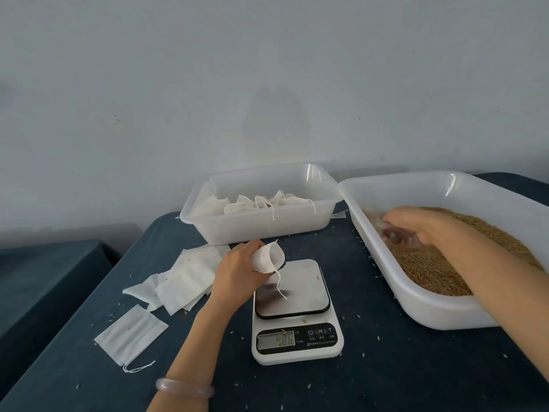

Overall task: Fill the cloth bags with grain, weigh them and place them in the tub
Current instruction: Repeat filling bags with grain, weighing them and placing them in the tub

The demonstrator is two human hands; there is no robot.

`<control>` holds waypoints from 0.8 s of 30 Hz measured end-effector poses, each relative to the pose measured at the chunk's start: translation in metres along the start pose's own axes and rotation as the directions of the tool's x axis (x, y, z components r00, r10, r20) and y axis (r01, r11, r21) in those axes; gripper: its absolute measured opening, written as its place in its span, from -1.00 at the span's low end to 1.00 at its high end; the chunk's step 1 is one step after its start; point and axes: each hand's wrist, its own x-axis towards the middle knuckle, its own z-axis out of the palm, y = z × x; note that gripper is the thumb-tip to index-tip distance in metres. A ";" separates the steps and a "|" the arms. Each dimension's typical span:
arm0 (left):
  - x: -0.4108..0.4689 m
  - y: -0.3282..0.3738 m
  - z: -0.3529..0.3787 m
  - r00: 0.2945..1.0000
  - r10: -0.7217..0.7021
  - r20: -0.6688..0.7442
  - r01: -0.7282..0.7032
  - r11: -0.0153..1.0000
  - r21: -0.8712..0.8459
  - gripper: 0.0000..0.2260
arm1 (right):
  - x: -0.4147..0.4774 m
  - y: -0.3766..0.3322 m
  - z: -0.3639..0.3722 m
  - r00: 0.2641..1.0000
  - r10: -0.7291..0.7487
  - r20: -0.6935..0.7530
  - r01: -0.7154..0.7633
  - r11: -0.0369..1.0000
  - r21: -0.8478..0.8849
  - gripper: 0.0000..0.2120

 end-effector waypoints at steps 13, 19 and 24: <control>0.000 0.007 -0.004 0.998 -0.068 -0.004 0.066 0.982 -0.175 -0.79 | 0.002 0.001 -0.020 0.882 -0.408 -0.236 0.350 0.902 -0.253 -0.71; 0.000 0.004 -0.003 0.993 -0.118 0.023 0.120 0.981 -0.153 -0.79 | -0.019 -0.009 -0.013 0.776 -0.614 -0.142 0.509 0.744 -0.433 -0.84; -0.002 0.009 -0.006 0.991 -0.131 0.033 0.134 0.980 -0.145 -0.68 | -0.034 -0.019 0.003 0.689 -0.724 0.043 0.698 0.645 -0.311 -0.93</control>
